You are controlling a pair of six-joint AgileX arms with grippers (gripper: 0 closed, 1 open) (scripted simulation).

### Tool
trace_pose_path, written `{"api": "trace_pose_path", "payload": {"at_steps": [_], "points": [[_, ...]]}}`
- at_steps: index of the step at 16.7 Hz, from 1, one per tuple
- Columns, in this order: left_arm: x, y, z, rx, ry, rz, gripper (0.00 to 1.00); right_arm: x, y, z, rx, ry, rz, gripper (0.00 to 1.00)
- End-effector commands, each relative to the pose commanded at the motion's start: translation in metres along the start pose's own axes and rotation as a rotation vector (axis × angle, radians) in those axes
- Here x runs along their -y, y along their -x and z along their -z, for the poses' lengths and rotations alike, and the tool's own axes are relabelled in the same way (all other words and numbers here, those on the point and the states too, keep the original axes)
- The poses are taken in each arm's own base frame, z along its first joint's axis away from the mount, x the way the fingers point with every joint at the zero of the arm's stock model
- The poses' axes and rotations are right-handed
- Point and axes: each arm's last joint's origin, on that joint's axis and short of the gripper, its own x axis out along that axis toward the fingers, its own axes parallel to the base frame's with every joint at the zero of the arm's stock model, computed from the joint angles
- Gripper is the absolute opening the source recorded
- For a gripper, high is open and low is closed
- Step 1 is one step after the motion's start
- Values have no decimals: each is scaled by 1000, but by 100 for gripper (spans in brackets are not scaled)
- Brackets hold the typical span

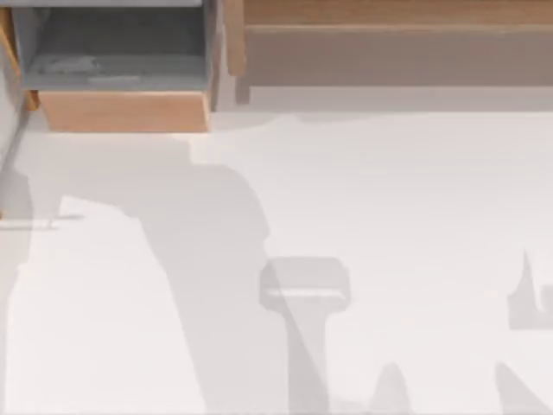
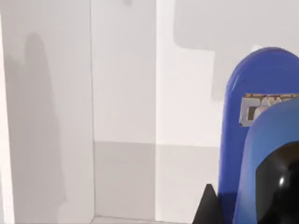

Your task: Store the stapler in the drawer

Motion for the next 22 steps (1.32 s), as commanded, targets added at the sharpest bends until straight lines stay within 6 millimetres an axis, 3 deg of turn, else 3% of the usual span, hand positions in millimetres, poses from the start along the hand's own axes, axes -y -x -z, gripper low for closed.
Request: {"api": "trace_pose_path", "payload": {"at_steps": [3, 6, 21, 22], "points": [[-5, -57, 1, -133, 20, 79, 0, 0, 0, 0, 0, 0, 0, 100], [1, -85, 5, -220, 10, 126, 0, 0, 0, 0, 0, 0, 0, 100], [3, -97, 7, -227, 8, 130, 0, 0, 0, 0, 0, 0, 0, 100], [3, -97, 7, -227, 8, 130, 8, 0, 0, 0, 0, 0, 0, 100]]}}
